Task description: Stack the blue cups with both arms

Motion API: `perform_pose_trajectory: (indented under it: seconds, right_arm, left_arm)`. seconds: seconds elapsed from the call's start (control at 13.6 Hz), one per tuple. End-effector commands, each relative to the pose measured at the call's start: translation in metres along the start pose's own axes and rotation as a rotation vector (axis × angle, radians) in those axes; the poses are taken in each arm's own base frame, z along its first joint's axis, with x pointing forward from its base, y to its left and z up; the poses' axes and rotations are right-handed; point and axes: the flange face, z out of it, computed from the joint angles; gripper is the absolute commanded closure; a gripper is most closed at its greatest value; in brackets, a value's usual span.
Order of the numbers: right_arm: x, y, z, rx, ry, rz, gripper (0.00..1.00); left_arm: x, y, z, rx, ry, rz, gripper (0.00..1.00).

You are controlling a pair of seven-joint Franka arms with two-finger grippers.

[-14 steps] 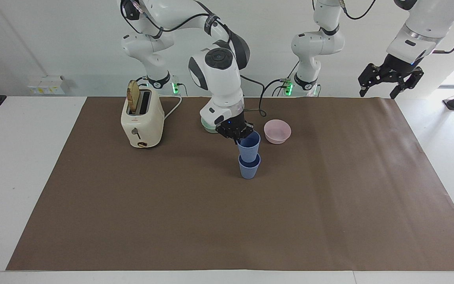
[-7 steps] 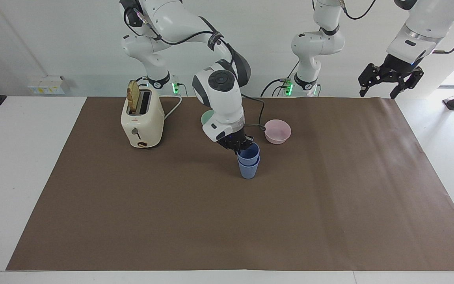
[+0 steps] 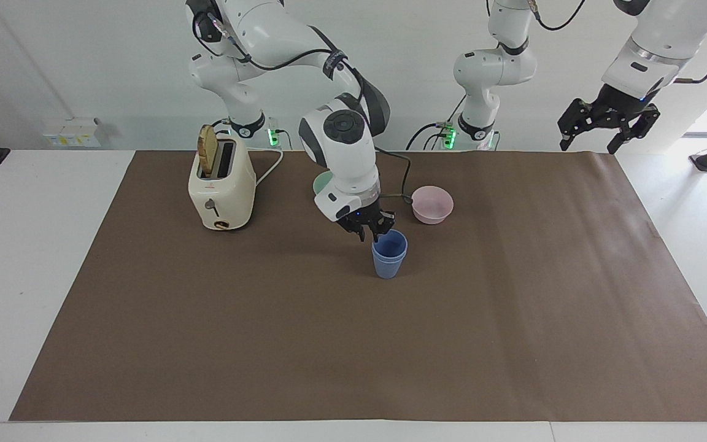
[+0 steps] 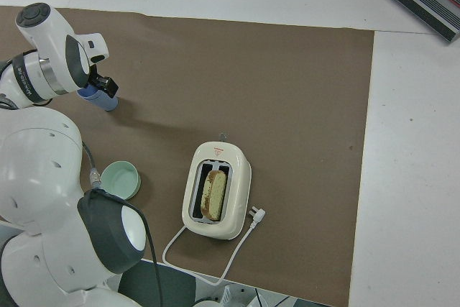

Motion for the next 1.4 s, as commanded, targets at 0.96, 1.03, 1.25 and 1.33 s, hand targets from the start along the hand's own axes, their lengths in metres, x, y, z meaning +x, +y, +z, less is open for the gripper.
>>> perform_pose_trajectory:
  seconds: [0.96,1.03,1.25,1.33]
  right_arm:
    - [0.059,0.192,-0.229,-0.096,0.077,-0.119,0.0]
    - [0.057,0.206,-0.244,-0.099,0.09,-0.141,0.0]
    - [0.058,0.254,-0.271,-0.133,0.094,-0.178,0.0]
    - [0.057,0.261,-0.278,-0.152,0.106,-0.195,0.0]
  left_arm:
    - [-0.003,-0.003,-0.001,-0.013,-0.003,-0.001,0.0]
    - [-0.003,-0.004,-0.001,-0.013,-0.003,-0.002,0.0]
    - [-0.003,-0.003,-0.001,-0.013,-0.003,-0.001,0.0]
    - [-0.003,-0.003,-0.001,-0.013,-0.003,-0.001,0.0]
